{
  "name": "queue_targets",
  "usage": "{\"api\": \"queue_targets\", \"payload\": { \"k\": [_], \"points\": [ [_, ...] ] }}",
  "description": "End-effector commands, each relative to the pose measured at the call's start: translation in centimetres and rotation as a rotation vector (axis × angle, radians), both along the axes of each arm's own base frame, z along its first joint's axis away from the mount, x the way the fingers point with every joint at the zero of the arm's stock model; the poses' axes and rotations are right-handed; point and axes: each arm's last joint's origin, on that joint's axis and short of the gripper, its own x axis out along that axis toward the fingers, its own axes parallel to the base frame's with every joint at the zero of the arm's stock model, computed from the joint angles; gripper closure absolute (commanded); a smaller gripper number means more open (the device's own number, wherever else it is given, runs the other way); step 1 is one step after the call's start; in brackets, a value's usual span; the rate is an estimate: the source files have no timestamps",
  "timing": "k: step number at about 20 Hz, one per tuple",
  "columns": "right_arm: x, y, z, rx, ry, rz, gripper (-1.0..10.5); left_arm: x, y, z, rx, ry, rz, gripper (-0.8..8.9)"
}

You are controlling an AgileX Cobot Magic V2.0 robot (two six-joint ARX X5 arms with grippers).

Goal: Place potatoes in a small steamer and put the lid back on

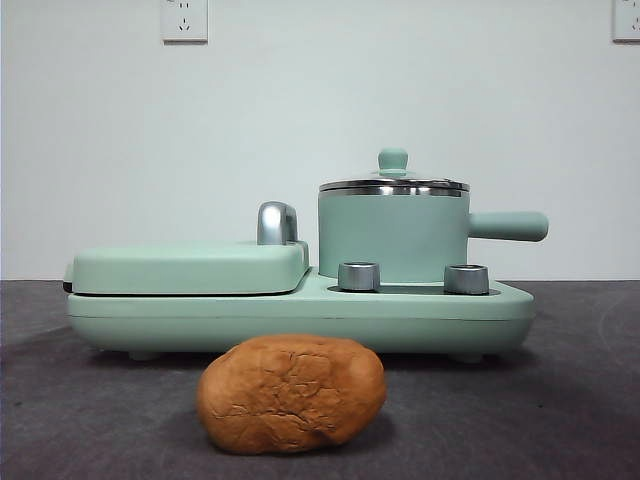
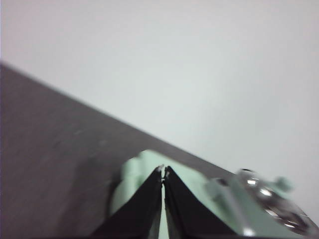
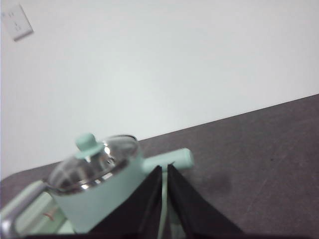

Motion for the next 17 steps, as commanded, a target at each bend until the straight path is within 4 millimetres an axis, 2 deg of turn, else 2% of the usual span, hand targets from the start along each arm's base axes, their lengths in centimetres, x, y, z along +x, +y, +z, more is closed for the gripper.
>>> {"api": "queue_targets", "payload": {
  "k": [1, 7, 10, 13, 17],
  "points": [
    [-0.8, 0.0, 2.1, 0.015, 0.027, 0.015, 9.3, -0.8, -0.2, 2.8, 0.133, -0.037, -0.051, 8.06],
    [-1.5, 0.5, 5.5, -0.205, 0.045, 0.162, 9.3, -2.1, -0.5, 6.7, 0.407, -0.003, -0.144, 8.07],
    [-1.2, 0.7, 6.5, -0.355, 0.052, 0.245, 9.3, -2.3, -0.7, 8.1, 0.553, -0.024, -0.205, 8.07],
    [-0.7, 0.8, 7.0, -0.501, 0.060, 0.298, 9.3, -2.3, -0.9, 9.1, 0.671, -0.069, -0.291, 8.08],
    [0.0, 0.9, 7.2, -0.682, 0.061, 0.316, 9.3, -1.9, -1.0, 9.6, 0.726, -0.093, -0.347, 8.07]
  ]
}}
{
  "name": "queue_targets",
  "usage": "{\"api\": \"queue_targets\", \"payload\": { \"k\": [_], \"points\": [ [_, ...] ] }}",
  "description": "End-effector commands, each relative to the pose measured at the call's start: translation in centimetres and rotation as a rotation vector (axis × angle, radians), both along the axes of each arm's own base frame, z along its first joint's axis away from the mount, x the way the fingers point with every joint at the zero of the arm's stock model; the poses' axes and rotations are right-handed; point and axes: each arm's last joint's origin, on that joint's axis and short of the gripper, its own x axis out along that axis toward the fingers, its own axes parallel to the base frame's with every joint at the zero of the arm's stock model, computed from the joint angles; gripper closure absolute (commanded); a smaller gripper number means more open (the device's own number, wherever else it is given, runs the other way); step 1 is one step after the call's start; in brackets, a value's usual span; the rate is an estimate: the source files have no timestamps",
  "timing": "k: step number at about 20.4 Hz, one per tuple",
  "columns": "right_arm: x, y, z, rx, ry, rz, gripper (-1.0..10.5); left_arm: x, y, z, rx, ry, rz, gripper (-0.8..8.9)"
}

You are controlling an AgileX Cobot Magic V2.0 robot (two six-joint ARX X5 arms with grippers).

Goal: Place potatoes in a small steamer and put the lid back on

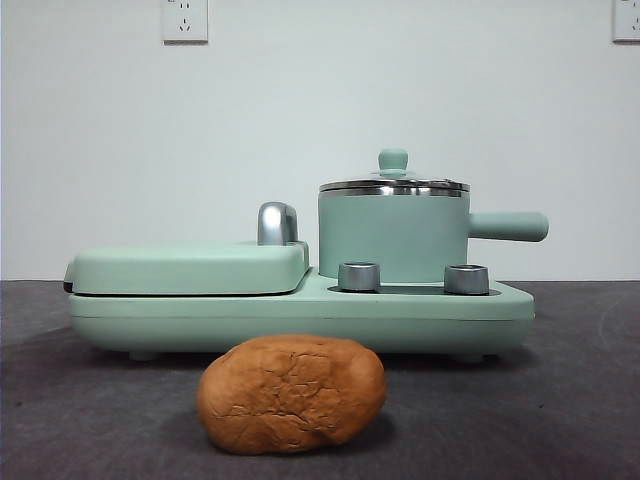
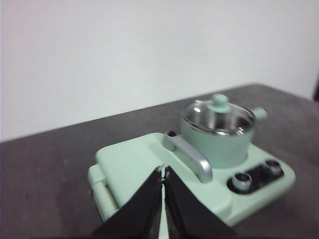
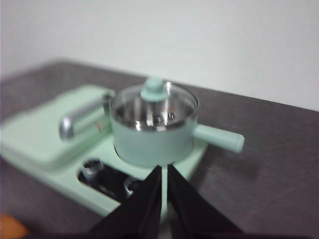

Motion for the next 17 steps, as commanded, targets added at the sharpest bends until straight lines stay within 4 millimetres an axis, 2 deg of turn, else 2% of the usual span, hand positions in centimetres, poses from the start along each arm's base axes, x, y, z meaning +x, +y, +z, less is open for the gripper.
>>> {"api": "queue_targets", "payload": {
  "k": [1, 3, 8, 13, 17],
  "points": [
    [0.3, 0.1, 0.5, -0.216, -0.099, 0.048, 9.3, 0.2, 0.0, 0.5, 0.081, -0.049, -0.020, 8.07],
    [0.6, 0.1, 0.5, -0.249, -0.106, 0.056, 9.2, 0.3, 0.0, 0.5, 0.081, -0.045, -0.020, 7.88],
    [0.6, 0.1, 0.4, -0.248, -0.102, 0.051, 6.7, 0.5, 0.0, 0.5, 0.059, -0.023, -0.018, 4.89],
    [0.6, 0.1, 0.4, -0.242, -0.099, 0.050, 6.6, 1.0, 0.0, 0.5, 0.021, 0.011, -0.015, 4.79],
    [0.6, 0.1, 0.5, -0.225, -0.090, 0.047, 6.6, 2.1, -0.1, 0.8, -0.007, 0.014, -0.019, 4.80]
  ]
}}
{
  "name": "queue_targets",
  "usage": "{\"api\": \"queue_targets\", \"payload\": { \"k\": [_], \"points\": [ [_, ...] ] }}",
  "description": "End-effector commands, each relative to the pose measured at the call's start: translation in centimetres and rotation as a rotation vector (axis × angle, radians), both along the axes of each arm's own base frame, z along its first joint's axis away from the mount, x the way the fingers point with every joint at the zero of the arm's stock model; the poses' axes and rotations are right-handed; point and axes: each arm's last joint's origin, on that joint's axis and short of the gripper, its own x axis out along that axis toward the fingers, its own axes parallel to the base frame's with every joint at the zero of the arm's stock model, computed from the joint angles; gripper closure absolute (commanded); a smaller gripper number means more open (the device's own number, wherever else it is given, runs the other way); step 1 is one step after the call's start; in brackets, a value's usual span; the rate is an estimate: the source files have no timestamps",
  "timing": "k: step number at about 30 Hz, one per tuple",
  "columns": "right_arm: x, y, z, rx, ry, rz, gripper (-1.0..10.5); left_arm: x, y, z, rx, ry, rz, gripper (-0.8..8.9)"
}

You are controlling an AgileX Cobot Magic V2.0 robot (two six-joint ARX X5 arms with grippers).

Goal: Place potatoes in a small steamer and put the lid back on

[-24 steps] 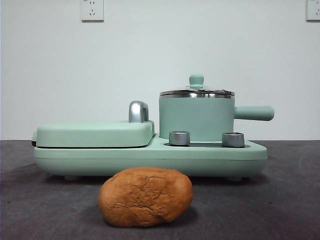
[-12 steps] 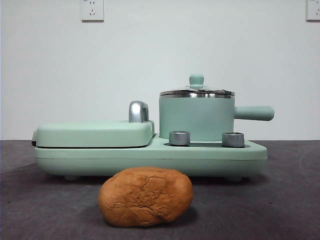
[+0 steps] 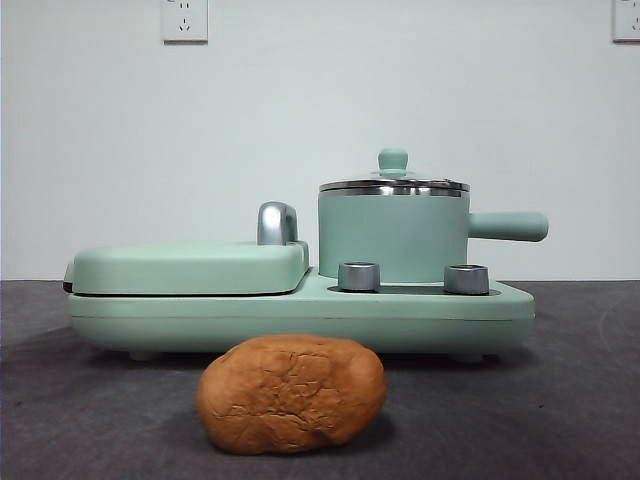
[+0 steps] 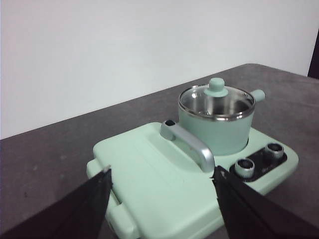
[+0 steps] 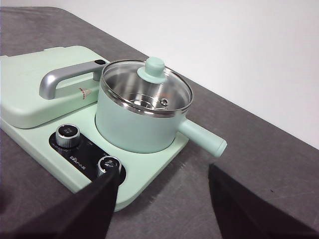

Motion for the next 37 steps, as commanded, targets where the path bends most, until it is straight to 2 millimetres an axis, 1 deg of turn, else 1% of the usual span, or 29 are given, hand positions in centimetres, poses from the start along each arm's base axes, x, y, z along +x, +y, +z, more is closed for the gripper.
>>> {"api": "queue_targets", "payload": {
  "k": [1, 5, 8, 14, 20, 26, 37],
  "points": [
    [-0.1, 0.0, 0.5, 0.022, -0.008, -0.003, 6.6, 0.9, -0.1, 0.9, -0.041, -0.008, -0.008, 4.79],
    [0.0, 0.0, 0.5, 0.038, 0.005, -0.017, 6.6, 3.4, -0.5, 0.8, -0.087, 0.039, -0.034, 4.79],
    [0.1, 0.0, 0.5, 0.039, 0.014, -0.018, 6.6, 5.5, -1.2, 0.5, -0.086, 0.071, -0.074, 4.80],
    [0.5, 0.0, 0.3, 0.038, 0.038, -0.019, 6.6, 9.8, -3.8, 0.1, -0.067, 0.115, -0.187, 4.80],
    [0.7, 0.0, 0.2, 0.065, 0.064, -0.039, 6.6, 13.7, -7.3, 0.0, -0.025, 0.093, -0.203, 4.80],
    [0.8, 0.0, 0.2, 0.079, 0.071, -0.044, 6.6, 17.4, -11.2, 0.4, -0.021, 0.089, -0.277, 4.80],
    [0.8, 0.0, 0.2, 0.079, 0.071, -0.044, 6.6, 22.9, -18.6, 1.2, -0.012, 0.093, -0.383, 4.79]
  ]
}}
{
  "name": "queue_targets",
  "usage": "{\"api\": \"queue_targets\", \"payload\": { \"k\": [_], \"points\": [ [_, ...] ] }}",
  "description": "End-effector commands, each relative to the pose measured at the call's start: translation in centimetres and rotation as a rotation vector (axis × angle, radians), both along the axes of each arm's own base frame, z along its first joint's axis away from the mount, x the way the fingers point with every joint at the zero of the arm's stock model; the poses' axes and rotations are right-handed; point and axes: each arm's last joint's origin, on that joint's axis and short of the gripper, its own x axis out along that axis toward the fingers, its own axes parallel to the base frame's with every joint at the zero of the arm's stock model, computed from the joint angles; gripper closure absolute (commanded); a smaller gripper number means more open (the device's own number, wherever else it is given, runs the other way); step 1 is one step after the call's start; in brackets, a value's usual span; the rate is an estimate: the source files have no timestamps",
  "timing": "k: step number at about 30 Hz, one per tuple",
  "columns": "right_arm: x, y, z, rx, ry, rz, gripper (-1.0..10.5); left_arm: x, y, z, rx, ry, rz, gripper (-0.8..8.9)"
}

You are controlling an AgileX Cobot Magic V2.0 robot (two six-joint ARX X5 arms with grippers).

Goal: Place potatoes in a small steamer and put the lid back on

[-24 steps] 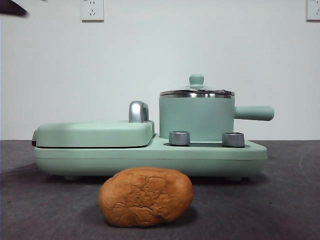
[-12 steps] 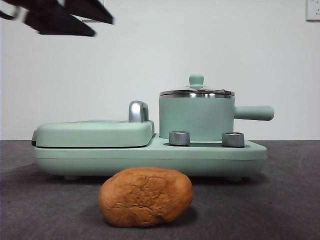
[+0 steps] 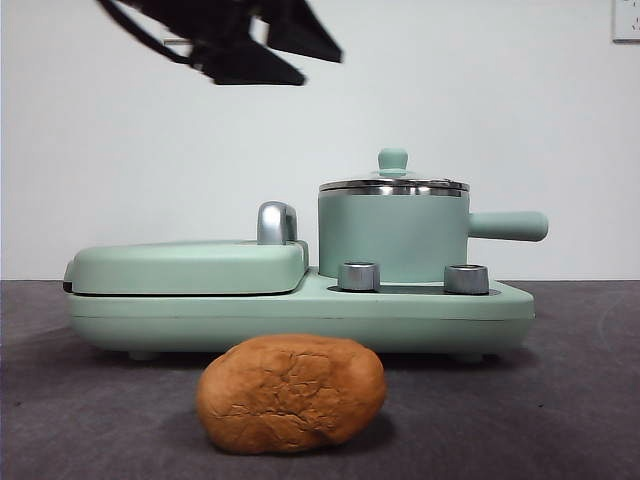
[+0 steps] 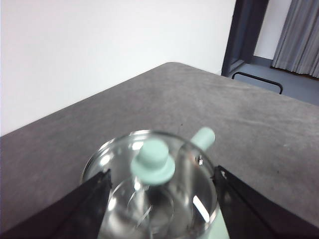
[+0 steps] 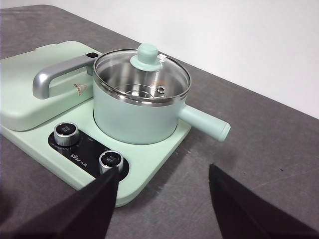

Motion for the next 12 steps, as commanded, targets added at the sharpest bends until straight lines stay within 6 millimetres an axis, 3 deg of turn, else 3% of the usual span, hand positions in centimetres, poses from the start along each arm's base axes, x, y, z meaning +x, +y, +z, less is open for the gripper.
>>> {"api": "queue_targets", "payload": {
  "k": [1, 12],
  "points": [
    [0.0, 0.0, 0.5, 0.013, -0.012, -0.001, 6.6, 1.5, -1.8, 0.2, -0.001, -0.022, -0.025, 4.79],
    [0.0, 0.0, 0.7, 0.013, -0.029, 0.000, 6.6, 5.9, -6.3, -2.2, 0.015, 0.005, -0.059, 4.79]
  ]
}}
